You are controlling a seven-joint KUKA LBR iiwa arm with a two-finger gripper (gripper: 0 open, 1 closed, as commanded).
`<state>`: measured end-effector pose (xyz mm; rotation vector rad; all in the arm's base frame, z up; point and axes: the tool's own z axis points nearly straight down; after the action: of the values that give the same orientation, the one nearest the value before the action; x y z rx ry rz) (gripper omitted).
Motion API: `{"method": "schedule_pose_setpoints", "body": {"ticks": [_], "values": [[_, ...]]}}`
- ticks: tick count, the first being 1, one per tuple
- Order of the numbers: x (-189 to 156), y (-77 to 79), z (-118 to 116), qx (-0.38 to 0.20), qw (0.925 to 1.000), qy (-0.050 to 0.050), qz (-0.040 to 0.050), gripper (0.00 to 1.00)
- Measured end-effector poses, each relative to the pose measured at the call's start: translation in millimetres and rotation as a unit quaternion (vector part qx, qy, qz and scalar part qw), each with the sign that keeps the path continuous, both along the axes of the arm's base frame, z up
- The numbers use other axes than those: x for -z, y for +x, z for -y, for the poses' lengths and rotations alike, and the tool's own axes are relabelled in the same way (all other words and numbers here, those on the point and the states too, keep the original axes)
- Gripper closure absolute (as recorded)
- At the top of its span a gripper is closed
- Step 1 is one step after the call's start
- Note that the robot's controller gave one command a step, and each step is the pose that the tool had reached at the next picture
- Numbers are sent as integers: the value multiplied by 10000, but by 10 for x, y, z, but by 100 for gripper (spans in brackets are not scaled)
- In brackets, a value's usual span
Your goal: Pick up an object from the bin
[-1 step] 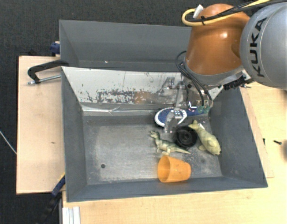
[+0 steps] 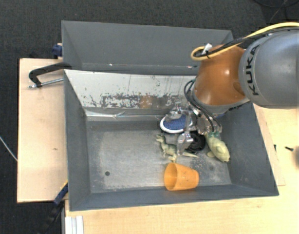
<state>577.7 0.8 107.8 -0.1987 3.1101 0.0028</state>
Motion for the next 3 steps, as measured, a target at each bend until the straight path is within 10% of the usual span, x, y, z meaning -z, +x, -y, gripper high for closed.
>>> {"method": "schedule_pose_setpoints", "body": {"ticks": [1,2,3], "values": [[-4,0,2,0,10000,2,-14,100],[-1481,-30,199,-1081,9941,-38,-44,100],[-1436,-44,193,-1080,9941,-27,-88,0]]}}
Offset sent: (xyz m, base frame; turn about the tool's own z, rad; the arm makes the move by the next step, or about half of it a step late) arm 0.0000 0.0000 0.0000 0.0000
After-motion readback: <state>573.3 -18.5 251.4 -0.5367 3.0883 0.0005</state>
